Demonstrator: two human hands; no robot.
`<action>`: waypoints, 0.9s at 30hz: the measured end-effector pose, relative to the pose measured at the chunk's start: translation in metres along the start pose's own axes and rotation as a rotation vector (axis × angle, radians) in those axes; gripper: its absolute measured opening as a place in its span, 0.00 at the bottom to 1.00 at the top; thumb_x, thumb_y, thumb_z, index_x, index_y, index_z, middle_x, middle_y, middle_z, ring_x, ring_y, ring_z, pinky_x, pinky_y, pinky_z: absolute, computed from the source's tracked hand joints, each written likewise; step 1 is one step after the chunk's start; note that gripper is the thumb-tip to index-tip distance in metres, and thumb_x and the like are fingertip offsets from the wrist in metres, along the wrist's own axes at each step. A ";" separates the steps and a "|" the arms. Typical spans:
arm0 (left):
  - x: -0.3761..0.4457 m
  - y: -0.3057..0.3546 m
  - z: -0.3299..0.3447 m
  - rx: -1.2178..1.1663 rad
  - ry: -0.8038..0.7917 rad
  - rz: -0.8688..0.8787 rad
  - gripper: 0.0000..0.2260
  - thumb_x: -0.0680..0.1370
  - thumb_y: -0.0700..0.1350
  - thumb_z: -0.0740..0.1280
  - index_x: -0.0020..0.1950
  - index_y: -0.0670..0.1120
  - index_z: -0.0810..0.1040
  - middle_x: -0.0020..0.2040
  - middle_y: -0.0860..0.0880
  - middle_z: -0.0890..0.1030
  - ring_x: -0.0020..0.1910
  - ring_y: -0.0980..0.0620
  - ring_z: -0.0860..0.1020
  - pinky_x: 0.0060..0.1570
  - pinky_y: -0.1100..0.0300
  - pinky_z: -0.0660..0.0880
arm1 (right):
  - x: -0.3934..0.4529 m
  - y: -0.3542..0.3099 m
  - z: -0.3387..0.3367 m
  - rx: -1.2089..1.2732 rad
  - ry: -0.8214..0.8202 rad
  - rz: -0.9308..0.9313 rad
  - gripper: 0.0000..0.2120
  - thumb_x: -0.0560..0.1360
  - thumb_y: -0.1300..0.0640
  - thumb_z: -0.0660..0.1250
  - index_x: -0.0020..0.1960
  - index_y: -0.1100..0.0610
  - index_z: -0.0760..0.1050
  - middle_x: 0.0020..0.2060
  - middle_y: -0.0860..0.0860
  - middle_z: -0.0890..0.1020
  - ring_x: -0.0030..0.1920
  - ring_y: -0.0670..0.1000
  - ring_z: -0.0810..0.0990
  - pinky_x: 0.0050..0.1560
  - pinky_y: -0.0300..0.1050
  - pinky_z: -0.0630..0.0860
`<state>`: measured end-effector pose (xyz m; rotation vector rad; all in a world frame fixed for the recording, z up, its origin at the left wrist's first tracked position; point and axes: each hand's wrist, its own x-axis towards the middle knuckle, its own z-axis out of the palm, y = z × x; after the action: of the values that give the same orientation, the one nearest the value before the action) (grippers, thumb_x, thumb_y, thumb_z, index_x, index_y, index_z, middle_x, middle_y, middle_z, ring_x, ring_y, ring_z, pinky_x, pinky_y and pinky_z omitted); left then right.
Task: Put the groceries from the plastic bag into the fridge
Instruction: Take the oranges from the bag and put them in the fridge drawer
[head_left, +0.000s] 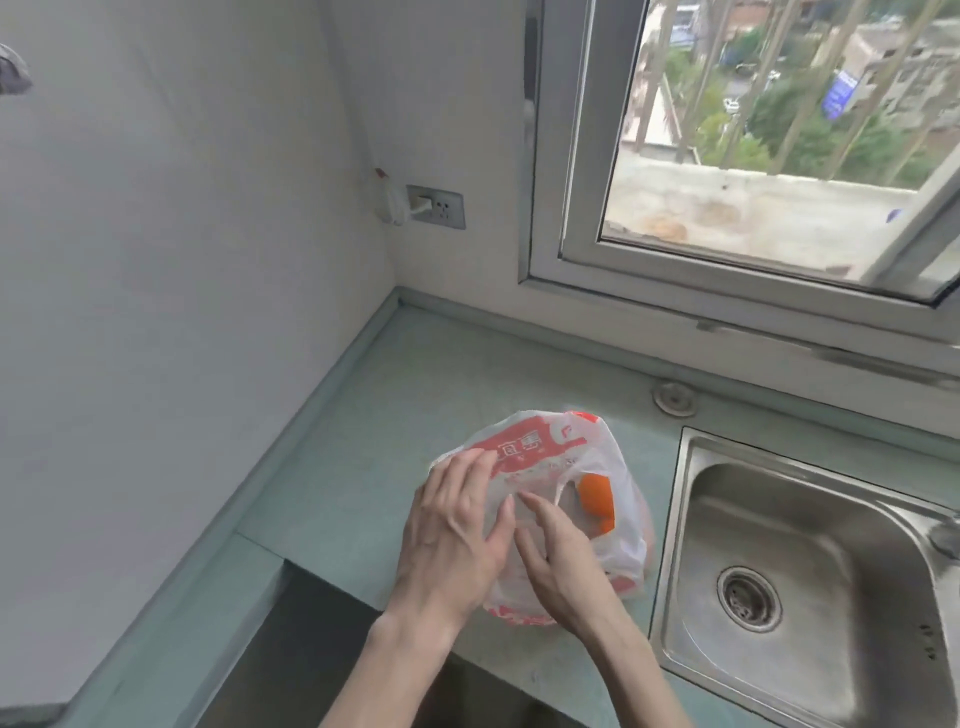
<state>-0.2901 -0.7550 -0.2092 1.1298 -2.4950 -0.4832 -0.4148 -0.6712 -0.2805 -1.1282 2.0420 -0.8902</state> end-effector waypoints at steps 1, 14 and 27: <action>0.005 -0.003 0.005 -0.006 -0.014 0.021 0.21 0.81 0.52 0.64 0.72 0.46 0.74 0.68 0.51 0.77 0.69 0.52 0.73 0.71 0.55 0.71 | 0.003 0.005 0.001 -0.083 0.003 0.027 0.25 0.85 0.49 0.60 0.80 0.52 0.63 0.77 0.48 0.69 0.77 0.46 0.66 0.78 0.44 0.63; 0.066 -0.007 0.060 -0.077 -0.424 0.303 0.15 0.83 0.50 0.62 0.67 0.49 0.77 0.64 0.51 0.78 0.65 0.50 0.75 0.66 0.55 0.71 | 0.009 0.050 -0.052 -0.571 0.266 0.463 0.38 0.82 0.41 0.59 0.84 0.55 0.48 0.82 0.56 0.56 0.81 0.59 0.55 0.80 0.52 0.54; 0.122 0.023 0.096 0.167 -0.736 0.521 0.12 0.83 0.47 0.58 0.63 0.45 0.74 0.63 0.44 0.77 0.65 0.42 0.75 0.60 0.47 0.73 | 0.019 0.026 -0.047 -0.318 0.345 0.345 0.20 0.81 0.49 0.66 0.72 0.51 0.74 0.67 0.47 0.79 0.67 0.50 0.78 0.63 0.48 0.74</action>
<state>-0.4236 -0.8186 -0.2611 0.3116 -3.3553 -0.6199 -0.4715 -0.6657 -0.2779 -0.7728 2.6336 -0.6320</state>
